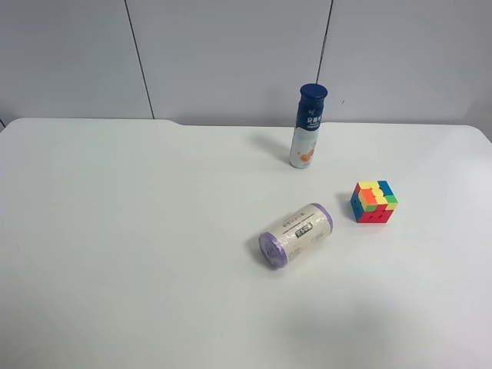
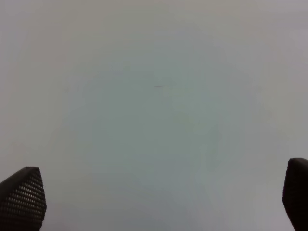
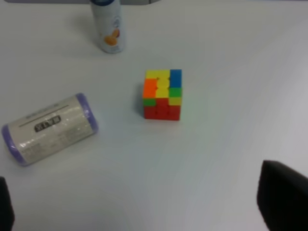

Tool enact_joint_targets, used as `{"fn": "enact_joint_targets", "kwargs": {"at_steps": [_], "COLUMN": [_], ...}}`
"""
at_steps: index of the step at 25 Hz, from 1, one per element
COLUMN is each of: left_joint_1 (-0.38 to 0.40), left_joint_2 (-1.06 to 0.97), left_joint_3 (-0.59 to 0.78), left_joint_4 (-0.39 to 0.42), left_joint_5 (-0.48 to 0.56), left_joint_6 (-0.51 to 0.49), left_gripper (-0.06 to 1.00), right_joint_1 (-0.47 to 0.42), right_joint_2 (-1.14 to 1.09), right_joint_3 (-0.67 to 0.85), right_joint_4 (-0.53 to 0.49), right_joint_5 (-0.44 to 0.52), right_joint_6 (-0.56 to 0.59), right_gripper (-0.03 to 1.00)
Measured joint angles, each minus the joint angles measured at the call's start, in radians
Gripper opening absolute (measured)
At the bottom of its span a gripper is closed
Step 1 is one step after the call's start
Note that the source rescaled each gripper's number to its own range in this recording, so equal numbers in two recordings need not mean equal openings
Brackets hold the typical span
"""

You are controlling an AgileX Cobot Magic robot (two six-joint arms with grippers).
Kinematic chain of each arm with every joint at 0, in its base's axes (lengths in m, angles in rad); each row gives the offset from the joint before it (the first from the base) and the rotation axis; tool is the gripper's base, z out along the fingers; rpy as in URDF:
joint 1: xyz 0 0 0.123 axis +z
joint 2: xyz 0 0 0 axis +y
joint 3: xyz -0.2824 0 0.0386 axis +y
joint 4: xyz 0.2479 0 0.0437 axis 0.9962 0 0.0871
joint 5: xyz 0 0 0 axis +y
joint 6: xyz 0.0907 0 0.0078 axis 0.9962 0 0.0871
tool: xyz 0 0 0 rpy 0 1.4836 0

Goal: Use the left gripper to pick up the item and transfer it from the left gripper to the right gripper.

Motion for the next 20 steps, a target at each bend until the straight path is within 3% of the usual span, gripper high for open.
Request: {"fn": "enact_joint_targets", "kwargs": {"at_steps": [5,20], "left_joint_1": [0.0,0.0], "left_joint_2": [0.0,0.0], "left_joint_3": [0.0,0.0], "left_joint_4": [0.0,0.0], "left_joint_5": [0.0,0.0], "left_joint_6": [0.0,0.0], "left_gripper": [1.0,1.0], "right_joint_1": [0.0,0.0], "right_joint_2": [0.0,0.0], "right_joint_3": [0.006,0.006], "right_joint_4": [-0.073,-0.074], "right_joint_5": [0.005,0.006], "right_joint_6": [0.011,0.019], "right_gripper": [1.0,1.0]}}
